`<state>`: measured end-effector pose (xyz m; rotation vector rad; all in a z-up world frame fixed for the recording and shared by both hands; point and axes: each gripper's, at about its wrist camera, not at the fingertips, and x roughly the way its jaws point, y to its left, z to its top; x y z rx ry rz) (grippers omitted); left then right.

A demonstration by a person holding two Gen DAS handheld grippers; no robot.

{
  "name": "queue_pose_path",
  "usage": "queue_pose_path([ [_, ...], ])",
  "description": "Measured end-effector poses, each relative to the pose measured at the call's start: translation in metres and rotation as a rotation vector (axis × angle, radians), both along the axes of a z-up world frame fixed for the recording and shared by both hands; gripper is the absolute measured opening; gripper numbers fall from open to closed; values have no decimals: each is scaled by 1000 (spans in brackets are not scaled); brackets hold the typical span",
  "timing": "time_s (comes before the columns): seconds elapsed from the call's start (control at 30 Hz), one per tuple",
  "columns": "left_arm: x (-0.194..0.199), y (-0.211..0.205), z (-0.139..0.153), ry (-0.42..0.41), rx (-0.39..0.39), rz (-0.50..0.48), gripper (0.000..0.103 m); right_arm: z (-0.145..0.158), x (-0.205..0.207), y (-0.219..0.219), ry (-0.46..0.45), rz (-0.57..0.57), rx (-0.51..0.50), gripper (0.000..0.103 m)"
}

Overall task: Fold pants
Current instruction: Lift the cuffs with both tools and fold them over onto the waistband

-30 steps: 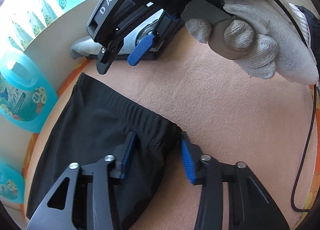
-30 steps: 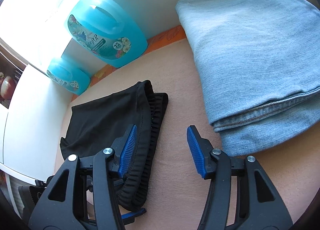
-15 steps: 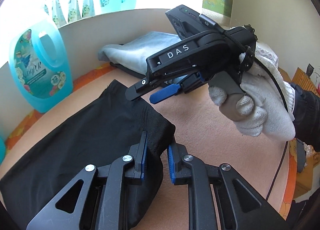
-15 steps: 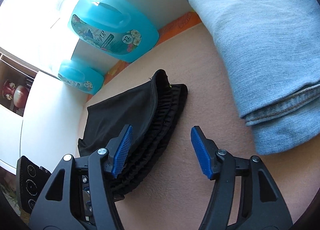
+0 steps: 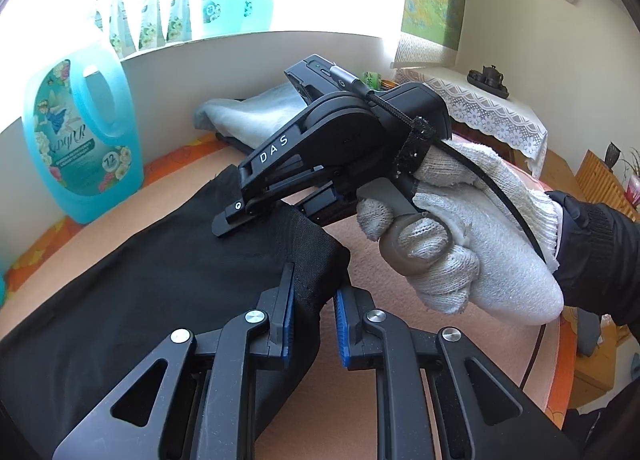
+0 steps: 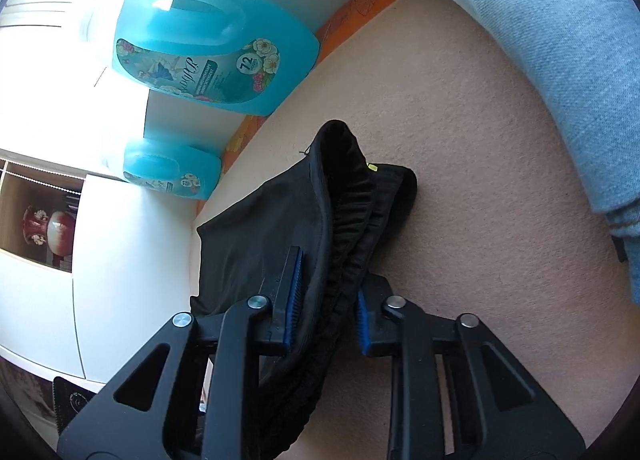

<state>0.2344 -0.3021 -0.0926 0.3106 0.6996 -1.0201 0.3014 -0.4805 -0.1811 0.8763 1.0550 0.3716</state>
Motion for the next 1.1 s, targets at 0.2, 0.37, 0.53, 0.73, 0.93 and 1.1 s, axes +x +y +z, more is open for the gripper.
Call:
queue_pose_path([
  [0.2, -3, 17, 12, 4, -68, 16, 15, 52, -6, 23, -110, 2, -166, 16],
  [0.37, -3, 46, 28, 10, -130, 52, 15, 85, -6, 53, -151, 29, -239, 15],
  [0.53, -3, 85, 42, -2, -171, 109, 15, 109, 2, 101, -184, 72, -273, 15],
  [0.73, -3, 146, 45, -1, -205, 208, 15, 122, 18, 175, -209, 157, -286, 15],
  [0.93, 6, 212, 35, 24, -226, 339, 15, 112, 39, 258, -200, 255, -310, 14],
  [1.1, 13, 254, 25, 55, -244, 432, 15, 98, 54, 313, -184, 313, -331, 14],
])
